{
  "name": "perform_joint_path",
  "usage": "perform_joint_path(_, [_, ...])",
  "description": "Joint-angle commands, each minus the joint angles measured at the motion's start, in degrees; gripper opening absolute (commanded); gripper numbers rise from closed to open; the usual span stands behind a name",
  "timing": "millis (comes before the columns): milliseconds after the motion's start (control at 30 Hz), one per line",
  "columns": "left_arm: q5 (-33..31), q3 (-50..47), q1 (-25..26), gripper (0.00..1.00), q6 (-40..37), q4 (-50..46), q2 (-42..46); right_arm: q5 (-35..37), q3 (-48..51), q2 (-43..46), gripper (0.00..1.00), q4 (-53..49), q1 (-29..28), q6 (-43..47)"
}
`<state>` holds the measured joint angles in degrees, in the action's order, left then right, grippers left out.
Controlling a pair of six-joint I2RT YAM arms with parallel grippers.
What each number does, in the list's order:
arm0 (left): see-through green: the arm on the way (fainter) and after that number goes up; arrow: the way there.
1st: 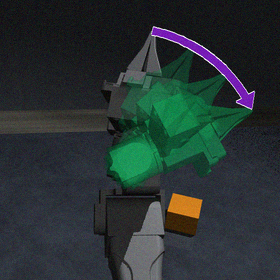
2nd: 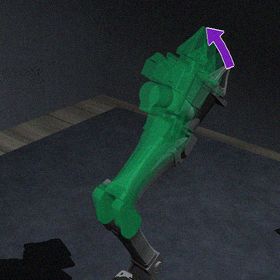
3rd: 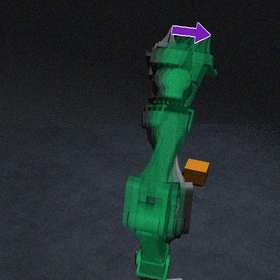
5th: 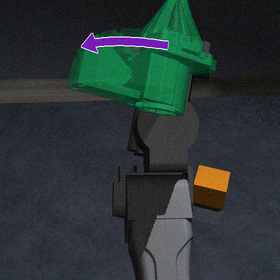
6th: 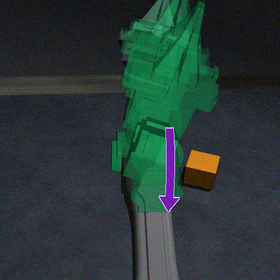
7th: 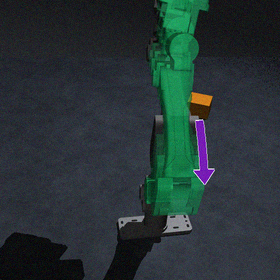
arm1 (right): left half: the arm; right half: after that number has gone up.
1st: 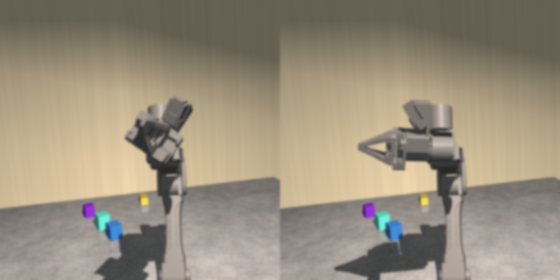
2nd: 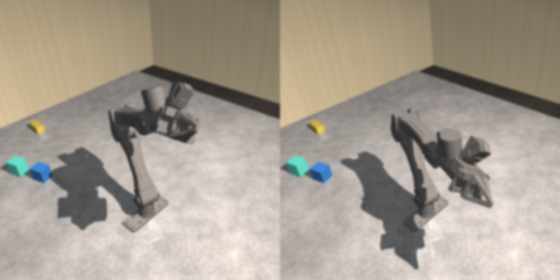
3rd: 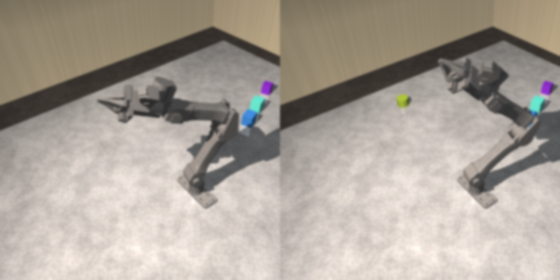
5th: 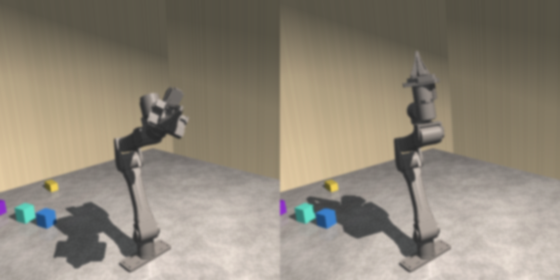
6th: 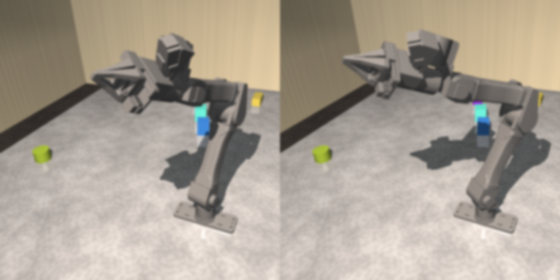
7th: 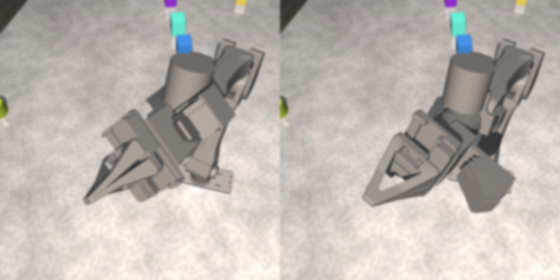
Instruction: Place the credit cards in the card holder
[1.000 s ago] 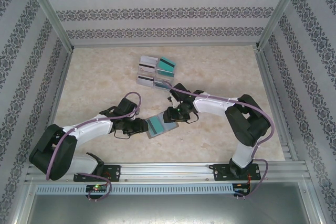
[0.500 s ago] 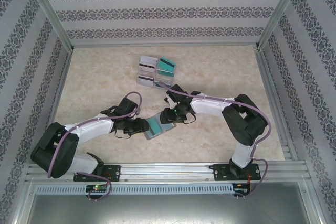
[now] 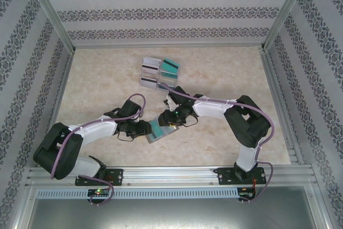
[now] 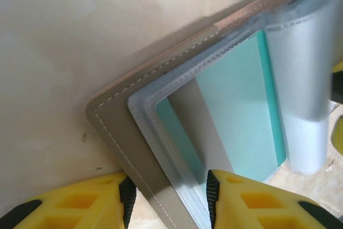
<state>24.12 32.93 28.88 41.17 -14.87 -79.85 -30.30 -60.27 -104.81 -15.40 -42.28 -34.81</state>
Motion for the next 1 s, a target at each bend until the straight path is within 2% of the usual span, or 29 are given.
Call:
perform_joint_path(0, [1.0,-0.4,1.1,0.43,-0.8,4.9,-3.6,-4.6,-0.5,-0.4,0.53,4.1,-0.8,-1.8])
perform_joint_path(333, [-0.3,-0.1,1.0,0.42,-1.3,4.8,-3.3,-15.2,0.6,-1.6,0.53,14.6,-0.7,-7.1])
perform_joint_path(533, [-2.1,-0.9,0.7,0.40,-1.0,4.6,0.0,-18.8,2.4,-4.2,0.53,20.5,-0.6,-10.2])
perform_joint_path(600, [-2.4,-0.9,0.3,0.40,-1.3,3.7,0.9,-16.2,3.3,-2.0,0.53,18.4,0.4,-8.5])
perform_joint_path(767, [-1.8,-0.5,0.2,0.40,-1.7,3.9,-0.8,-0.8,0.9,4.9,0.53,-0.8,2.5,2.3])
perform_joint_path(967, [-2.3,1.2,0.2,0.40,-3.2,2.2,-3.5,5.6,1.8,6.8,0.53,-5.5,3.1,4.4])
